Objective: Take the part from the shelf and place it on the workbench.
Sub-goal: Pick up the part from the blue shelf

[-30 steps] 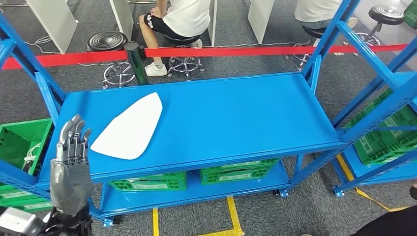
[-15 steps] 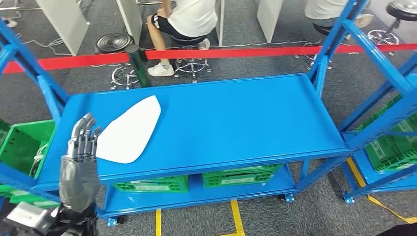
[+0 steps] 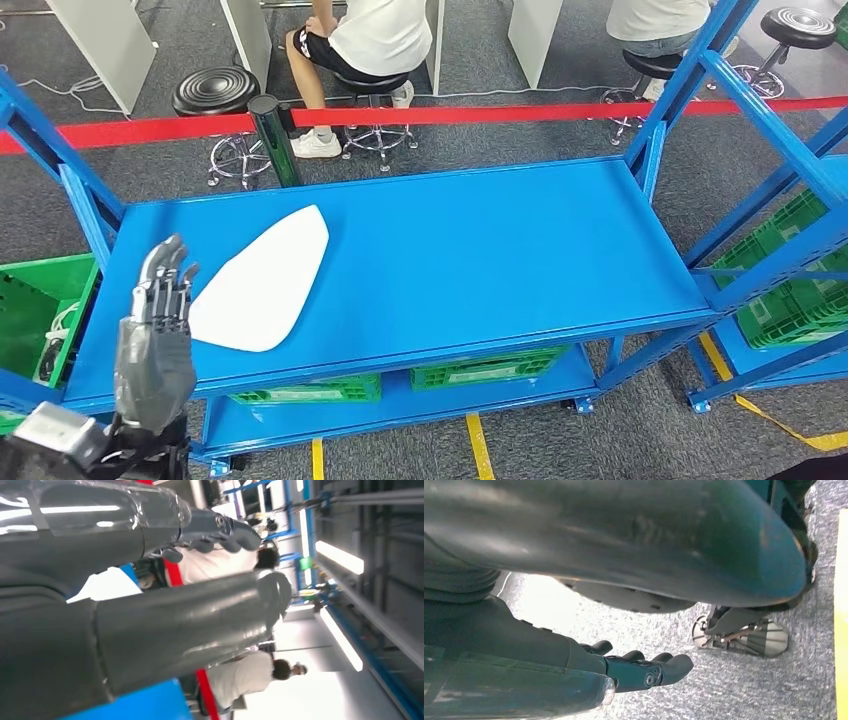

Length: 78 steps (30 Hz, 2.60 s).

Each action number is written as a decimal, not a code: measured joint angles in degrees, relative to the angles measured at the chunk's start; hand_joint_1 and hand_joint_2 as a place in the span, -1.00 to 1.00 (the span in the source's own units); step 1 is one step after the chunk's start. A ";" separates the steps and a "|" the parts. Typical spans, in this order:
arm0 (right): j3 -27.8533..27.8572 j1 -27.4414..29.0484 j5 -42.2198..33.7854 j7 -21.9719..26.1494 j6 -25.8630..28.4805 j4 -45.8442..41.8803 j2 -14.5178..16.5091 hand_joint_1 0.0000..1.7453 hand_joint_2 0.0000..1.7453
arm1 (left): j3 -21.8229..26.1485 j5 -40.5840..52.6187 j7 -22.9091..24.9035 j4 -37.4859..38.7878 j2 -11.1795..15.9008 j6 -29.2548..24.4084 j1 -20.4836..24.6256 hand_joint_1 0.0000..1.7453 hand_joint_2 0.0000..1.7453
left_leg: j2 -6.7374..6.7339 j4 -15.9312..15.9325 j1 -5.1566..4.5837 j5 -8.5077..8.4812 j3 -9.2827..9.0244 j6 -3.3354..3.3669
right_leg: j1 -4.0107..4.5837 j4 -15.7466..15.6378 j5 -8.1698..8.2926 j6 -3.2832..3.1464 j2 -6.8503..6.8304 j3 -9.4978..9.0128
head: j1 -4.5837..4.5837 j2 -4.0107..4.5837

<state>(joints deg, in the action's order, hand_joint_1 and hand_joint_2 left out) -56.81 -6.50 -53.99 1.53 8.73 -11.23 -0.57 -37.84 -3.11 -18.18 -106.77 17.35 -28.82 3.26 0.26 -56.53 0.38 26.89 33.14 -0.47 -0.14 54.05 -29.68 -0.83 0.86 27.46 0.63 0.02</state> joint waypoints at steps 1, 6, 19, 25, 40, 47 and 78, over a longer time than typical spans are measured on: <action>0.00 -0.03 0.00 0.00 -0.01 0.00 0.02 -1.00 -1.00 | -0.08 0.87 1.95 0.13 0.00 0.50 0.36 -1.00 1.00 | 0.05 0.00 -0.02 0.06 -0.01 0.10 | 0.00 -0.16 -0.01 0.04 0.00 -0.02 | 0.08 0.01; -0.12 -0.10 0.03 0.00 -0.17 0.00 0.12 -1.00 -1.00 | -2.16 14.64 16.28 3.02 -0.09 3.05 4.21 -1.00 1.00 | 0.52 -0.01 -0.12 0.10 -0.03 0.34 | -0.20 -0.62 0.00 1.76 -0.17 -0.16 | 0.52 -0.01; -0.65 -0.16 0.04 -0.52 -0.51 0.00 0.27 -1.00 -1.00 | -6.19 43.07 33.47 8.62 3.74 12.55 9.34 -1.00 1.00 | 0.54 0.30 0.00 -0.07 -0.19 0.40 | -0.16 -0.62 0.02 1.98 -0.36 -0.32 | 0.53 -0.01; -0.98 -0.17 0.28 -0.09 -0.73 0.00 0.22 -1.00 -1.00 | -6.90 42.93 32.52 8.24 7.00 16.15 9.45 -1.00 1.00 | 0.20 0.36 0.02 -0.05 -0.20 0.39 | -0.13 -0.62 -0.03 1.90 -0.33 -0.32 | 0.56 0.00; -1.81 -0.18 -0.01 -0.10 -1.36 0.00 0.14 -1.00 -1.00 | -10.64 32.05 39.33 7.08 10.44 36.60 11.36 -1.00 1.00 | 0.20 0.37 -0.04 -0.05 -0.27 0.39 | -0.15 -0.62 -0.02 1.89 -0.32 -0.21 | 0.57 0.00; -1.79 -0.20 -1.16 -0.22 -1.16 0.00 0.09 -1.00 -1.00 | -12.34 34.11 44.48 8.62 9.95 33.71 12.47 -1.00 1.00 | 0.51 0.37 -0.02 -0.05 -0.27 0.39 | -0.16 -0.62 -0.02 1.89 -0.33 -0.22 | 0.50 -0.01; -1.75 -0.17 -3.51 -0.81 0.43 0.00 -0.02 -1.00 -1.00 | -8.38 54.94 54.83 11.17 6.46 20.10 11.88 -1.00 1.00 | 0.25 0.37 -0.01 -0.06 -0.37 0.39 | -0.15 -0.62 -0.01 1.88 -0.36 -0.47 | 0.46 0.00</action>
<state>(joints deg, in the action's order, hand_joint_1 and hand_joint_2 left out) -58.55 -6.67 -57.50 0.72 9.16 -11.23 -0.59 -46.23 51.82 36.65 -95.60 23.81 -8.73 15.14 0.51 -56.16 0.37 26.83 32.78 -0.08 -0.29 53.43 -29.69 1.05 0.49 26.99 1.09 0.02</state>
